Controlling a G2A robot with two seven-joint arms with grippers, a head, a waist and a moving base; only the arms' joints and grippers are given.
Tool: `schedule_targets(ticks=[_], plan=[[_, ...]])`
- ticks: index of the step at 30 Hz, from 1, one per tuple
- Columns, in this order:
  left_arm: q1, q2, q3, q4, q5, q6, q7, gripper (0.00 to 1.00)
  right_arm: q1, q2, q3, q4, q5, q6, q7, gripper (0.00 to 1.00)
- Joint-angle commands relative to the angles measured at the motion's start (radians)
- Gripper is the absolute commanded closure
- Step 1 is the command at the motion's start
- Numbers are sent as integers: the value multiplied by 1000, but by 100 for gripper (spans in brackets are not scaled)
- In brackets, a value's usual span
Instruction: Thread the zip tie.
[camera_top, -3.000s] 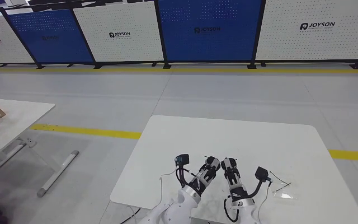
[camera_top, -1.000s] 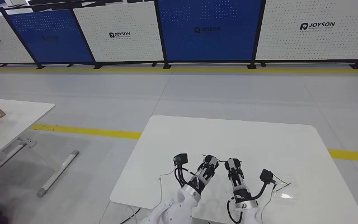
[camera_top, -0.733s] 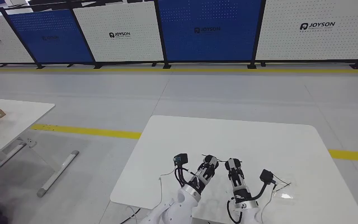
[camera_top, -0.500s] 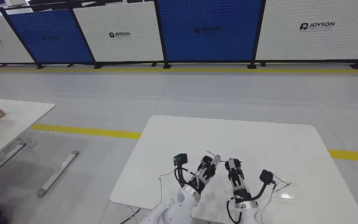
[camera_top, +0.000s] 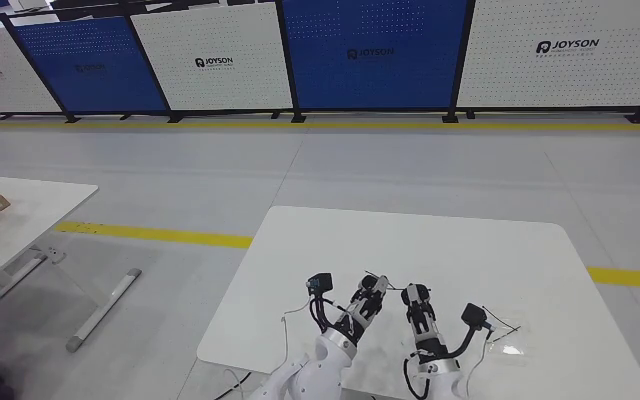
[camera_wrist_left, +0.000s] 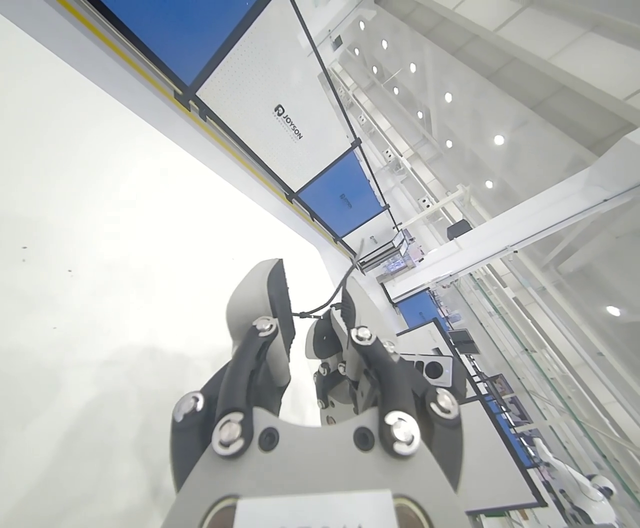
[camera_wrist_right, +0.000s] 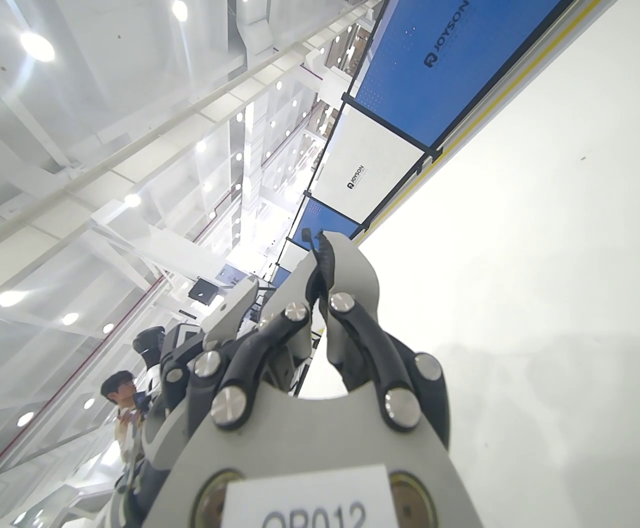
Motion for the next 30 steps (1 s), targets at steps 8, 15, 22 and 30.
schedule_targets(ticks=[8,15,22,30], plan=[[1,-1,-1,3,2,-2,-2,100,-7,2,2,-14,-17,4,-3,100],[6,-1,0,-3,-2,-24,-19,100,-4,2,-2,-14,-21,11,7,100],[9,-1,-5,-4,-5,-26,-14,100,6,0,-6,-2,16,7,32,0],[-2,-7,-9,-4,-31,28,-2,100,-7,5,6,-17,21,-18,54,0]])
